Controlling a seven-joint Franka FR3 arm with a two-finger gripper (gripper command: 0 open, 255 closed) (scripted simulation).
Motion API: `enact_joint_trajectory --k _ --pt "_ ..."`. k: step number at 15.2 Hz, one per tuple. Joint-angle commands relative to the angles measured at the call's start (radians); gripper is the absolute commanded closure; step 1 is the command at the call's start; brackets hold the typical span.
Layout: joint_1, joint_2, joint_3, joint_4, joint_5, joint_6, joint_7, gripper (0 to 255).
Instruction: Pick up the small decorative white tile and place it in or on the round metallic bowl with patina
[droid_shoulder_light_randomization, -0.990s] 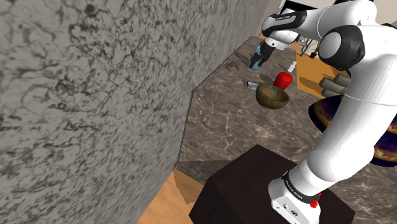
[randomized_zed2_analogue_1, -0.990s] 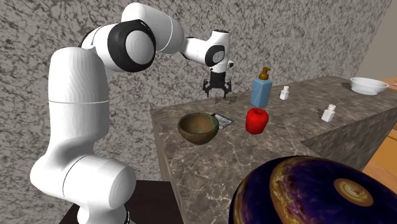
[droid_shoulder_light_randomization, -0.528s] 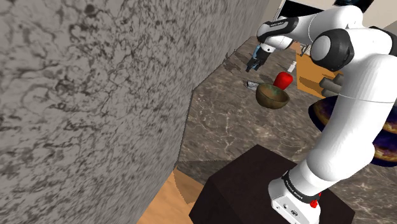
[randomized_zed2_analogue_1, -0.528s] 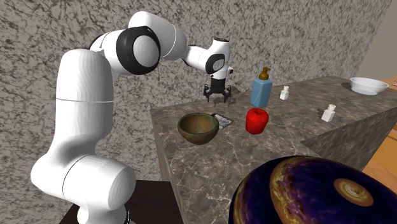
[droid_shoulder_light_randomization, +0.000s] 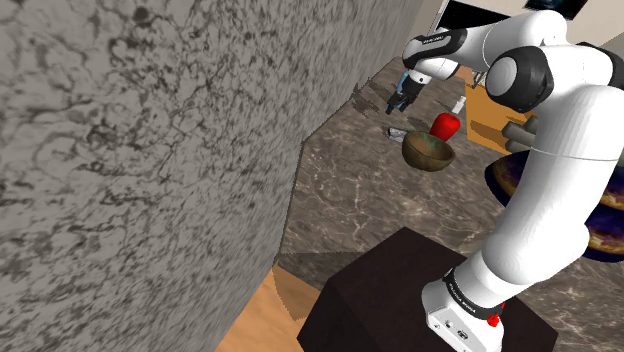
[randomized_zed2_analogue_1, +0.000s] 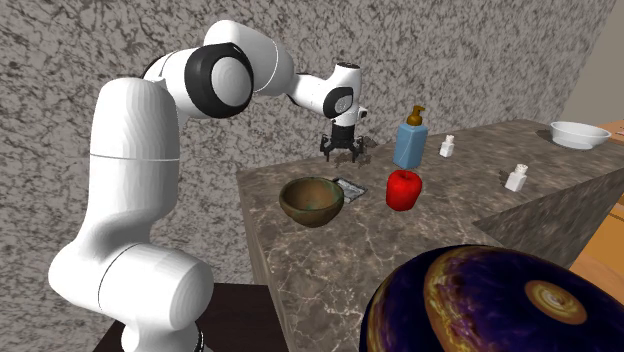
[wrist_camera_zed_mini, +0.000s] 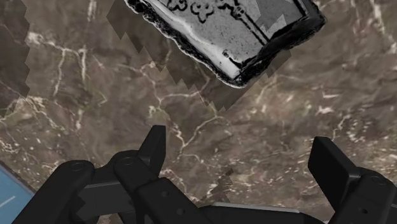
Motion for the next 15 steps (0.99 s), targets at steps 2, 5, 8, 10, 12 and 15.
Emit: enact_joint_trajectory --k 2,5,8,10,12,15 --pt "0.000 0.000 0.000 0.000 0.000 0.000 0.000 255" --pt "0.000 0.000 0.000 0.000 0.000 0.000 0.000 255" --pt "0.000 0.000 0.000 0.000 0.000 0.000 0.000 255" --pt "0.000 0.000 0.000 0.000 0.000 0.000 0.000 255" --pt "0.007 -0.030 0.005 -0.047 -0.030 0.009 -0.073 0" --pt "0.018 -0.118 0.016 -0.186 -0.125 0.041 -0.292 0"
